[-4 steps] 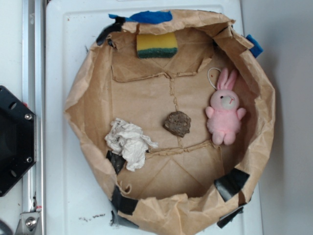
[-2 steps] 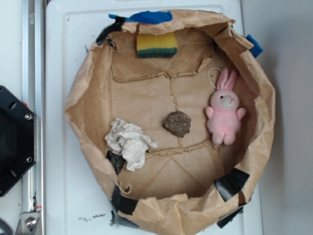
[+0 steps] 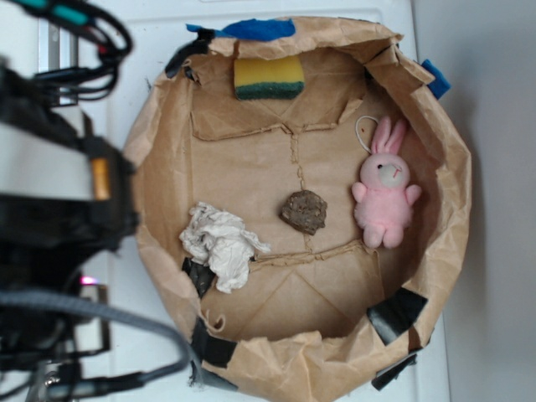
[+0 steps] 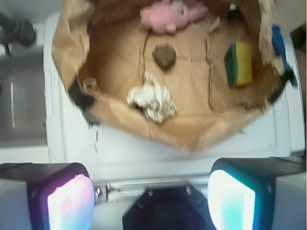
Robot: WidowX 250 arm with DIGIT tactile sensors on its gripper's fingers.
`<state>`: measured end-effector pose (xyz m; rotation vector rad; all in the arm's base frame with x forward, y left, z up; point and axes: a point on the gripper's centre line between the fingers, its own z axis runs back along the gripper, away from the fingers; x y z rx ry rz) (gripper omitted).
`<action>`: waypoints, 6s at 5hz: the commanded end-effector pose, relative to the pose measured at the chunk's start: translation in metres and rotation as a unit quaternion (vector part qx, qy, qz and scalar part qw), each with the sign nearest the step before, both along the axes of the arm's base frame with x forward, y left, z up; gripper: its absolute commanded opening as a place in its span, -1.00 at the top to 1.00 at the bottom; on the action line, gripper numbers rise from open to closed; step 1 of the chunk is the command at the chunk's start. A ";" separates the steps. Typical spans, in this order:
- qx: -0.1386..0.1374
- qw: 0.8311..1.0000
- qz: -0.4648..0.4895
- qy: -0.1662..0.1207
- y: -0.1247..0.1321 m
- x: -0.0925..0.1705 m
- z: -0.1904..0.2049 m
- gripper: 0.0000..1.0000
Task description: Grab the green sponge.
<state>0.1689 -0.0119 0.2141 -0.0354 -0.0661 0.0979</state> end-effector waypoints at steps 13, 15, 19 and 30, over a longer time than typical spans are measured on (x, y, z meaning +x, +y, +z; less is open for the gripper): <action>-0.024 0.995 0.093 0.023 0.096 0.081 -0.124 -1.00; 0.008 0.998 0.061 0.010 0.103 0.087 -0.123 -1.00; 0.080 0.994 0.071 0.016 0.106 0.095 -0.138 -1.00; 0.171 0.973 0.154 0.023 0.102 0.070 -0.150 -1.00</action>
